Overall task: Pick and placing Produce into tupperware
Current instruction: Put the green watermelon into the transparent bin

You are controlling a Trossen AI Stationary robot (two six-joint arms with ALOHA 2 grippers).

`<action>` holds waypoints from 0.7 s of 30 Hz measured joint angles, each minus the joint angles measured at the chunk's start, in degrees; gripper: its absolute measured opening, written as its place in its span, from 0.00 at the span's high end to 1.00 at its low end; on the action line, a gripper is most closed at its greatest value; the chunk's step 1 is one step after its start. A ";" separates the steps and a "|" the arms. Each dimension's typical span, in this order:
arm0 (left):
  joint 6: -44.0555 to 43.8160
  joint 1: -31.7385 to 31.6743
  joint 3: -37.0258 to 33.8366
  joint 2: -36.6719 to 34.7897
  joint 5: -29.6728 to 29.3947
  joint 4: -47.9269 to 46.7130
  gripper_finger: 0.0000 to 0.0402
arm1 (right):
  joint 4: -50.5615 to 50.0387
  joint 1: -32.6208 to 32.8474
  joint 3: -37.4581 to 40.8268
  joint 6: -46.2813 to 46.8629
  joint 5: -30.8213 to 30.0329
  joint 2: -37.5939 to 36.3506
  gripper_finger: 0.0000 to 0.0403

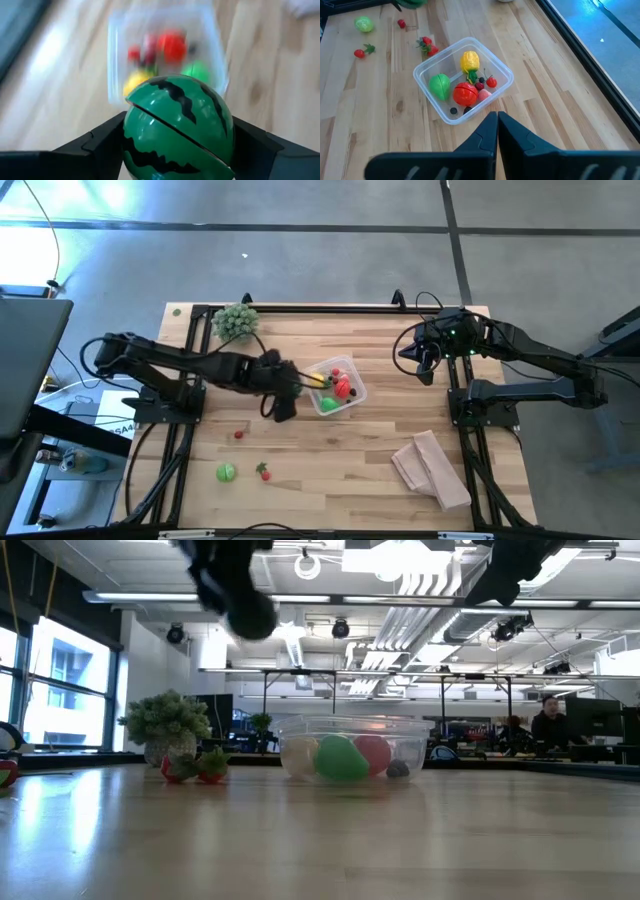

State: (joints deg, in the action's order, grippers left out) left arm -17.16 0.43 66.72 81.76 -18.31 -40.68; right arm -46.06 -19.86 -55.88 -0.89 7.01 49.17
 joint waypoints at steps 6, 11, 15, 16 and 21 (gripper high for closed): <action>12.51 -0.09 3.76 0.01 -0.52 12.85 0.31 | 0.00 0.02 0.00 0.00 0.02 -0.01 0.99; 15.64 -2.42 4.32 0.54 3.21 21.37 0.32 | 0.00 0.00 0.00 0.00 0.02 0.00 0.99; 15.42 -8.23 4.28 3.60 12.72 23.76 0.33 | 0.00 0.00 0.00 0.00 0.00 -0.02 0.99; 15.42 -9.52 4.28 4.60 15.12 24.34 0.33 | 0.00 0.01 0.00 0.00 0.01 0.00 0.99; 15.40 -14.90 4.29 10.23 25.48 26.00 0.31 | 0.00 0.02 0.00 0.00 0.02 -0.02 0.99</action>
State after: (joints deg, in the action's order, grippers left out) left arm -1.76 -14.47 71.01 91.99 7.18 -14.67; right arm -46.06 -19.84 -55.88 -0.89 7.03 49.15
